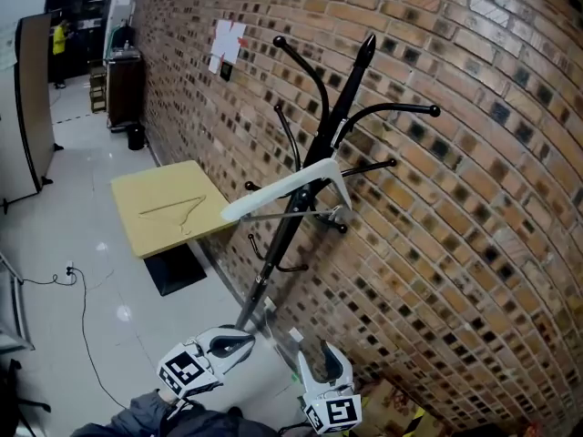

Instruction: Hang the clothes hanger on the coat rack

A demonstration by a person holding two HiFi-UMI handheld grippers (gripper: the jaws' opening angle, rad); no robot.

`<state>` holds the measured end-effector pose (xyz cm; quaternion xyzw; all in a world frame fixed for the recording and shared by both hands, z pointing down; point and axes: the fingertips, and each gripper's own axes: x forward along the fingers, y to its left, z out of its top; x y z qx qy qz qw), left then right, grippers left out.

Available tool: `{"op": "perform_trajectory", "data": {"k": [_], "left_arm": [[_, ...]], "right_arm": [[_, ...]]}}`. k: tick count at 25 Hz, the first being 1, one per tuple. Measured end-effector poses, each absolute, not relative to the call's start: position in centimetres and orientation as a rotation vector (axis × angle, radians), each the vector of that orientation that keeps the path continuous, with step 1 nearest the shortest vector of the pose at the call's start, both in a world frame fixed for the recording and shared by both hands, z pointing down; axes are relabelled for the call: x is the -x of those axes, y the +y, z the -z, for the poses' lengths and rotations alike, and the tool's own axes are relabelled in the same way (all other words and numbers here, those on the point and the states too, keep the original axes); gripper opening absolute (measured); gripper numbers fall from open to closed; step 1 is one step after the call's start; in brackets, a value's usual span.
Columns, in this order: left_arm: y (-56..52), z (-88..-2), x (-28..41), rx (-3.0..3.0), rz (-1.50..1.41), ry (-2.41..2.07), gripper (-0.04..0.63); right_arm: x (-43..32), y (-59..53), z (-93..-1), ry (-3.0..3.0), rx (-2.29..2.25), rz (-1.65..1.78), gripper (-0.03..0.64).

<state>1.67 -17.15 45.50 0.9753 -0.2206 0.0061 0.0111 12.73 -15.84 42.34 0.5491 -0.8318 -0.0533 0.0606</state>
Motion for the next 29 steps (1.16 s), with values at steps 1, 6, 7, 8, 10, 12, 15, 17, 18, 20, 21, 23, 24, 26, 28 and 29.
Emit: {"op": "perform_trajectory", "data": {"k": [1, 6, 7, 8, 10, 12, 15, 17, 18, 20, 21, 23, 24, 26, 28, 29], "left_arm": [[-17.1, -46.1, -1.8, -3.043, -0.021, -0.684, 0.0], [-16.4, -47.2, -2.9, -3.038, -0.092, -0.686, 0.0], [-16.2, -47.2, -3.0, -3.033, -0.098, -0.683, 0.0], [-16.1, -47.0, -3.1, -3.028, -0.104, -0.685, 0.0], [-16.0, -47.0, -3.0, -3.031, -0.113, -0.692, 0.0], [-16.0, -47.3, -2.9, -3.035, -0.109, -0.696, 0.0], [-16.0, -47.1, -2.5, -3.014, -0.103, -0.713, 0.0], [-15.9, -47.3, -2.2, -3.005, -0.104, -0.718, 0.0], [-15.9, -47.5, -2.0, -3.006, -0.106, -0.718, 0.0], [-15.9, -47.8, -1.8, -3.003, -0.106, -0.723, 0.0], [-16.0, -47.8, -1.7, -3.0, -0.104, -0.726, 0.0], [-16.0, -47.9, -1.5, -2.993, -0.098, -0.73, 0.0], [-16.0, -48.0, -1.4, -2.99, -0.095, -0.731, 0.0], [-16.0, -48.2, -1.2, -2.984, -0.093, -0.734, 0.0], [-16.2, -48.3, -0.9, -2.979, -0.095, -0.74, 0.0], [-16.3, -48.4, -0.8, -2.977, -0.096, -0.743, 0.0]], "right_arm": [[-12.7, -15.5, -42.6, -2.512, -1.659, 0.148, 0.192], [-12.7, -14.7, -41.5, -2.456, -1.675, 0.268, 0.175], [-12.6, -14.6, -41.3, -2.45, -1.669, 0.288, 0.175], [-12.5, -14.6, -41.2, -2.444, -1.664, 0.305, 0.175], [-12.2, -14.5, -41.0, -2.449, -1.661, 0.32, 0.169], [-12.0, -14.6, -40.9, -2.467, -1.662, 0.311, 0.154], [-11.8, -14.8, -41.0, -2.47, -1.656, 0.317, 0.15], [-11.5, -14.8, -41.0, -2.473, -1.65, 0.314, 0.15], [-11.4, -14.9, -41.0, -2.475, -1.647, 0.313, 0.15], [-11.2, -15.0, -41.0, -2.476, -1.639, 0.311, 0.147], [-11.1, -15.1, -41.0, -2.475, -1.635, 0.309, 0.147], [-10.9, -15.1, -41.1, -2.478, -1.629, 0.304, 0.145], [-10.8, -15.1, -41.2, -2.479, -1.626, 0.303, 0.144], [-10.6, -15.2, -41.2, -2.478, -1.619, 0.306, 0.142], [-10.4, -15.3, -41.2, -2.478, -1.614, 0.31, 0.141], [-10.4, -15.4, -41.2, -2.479, -1.612, 0.312, 0.141]]}}
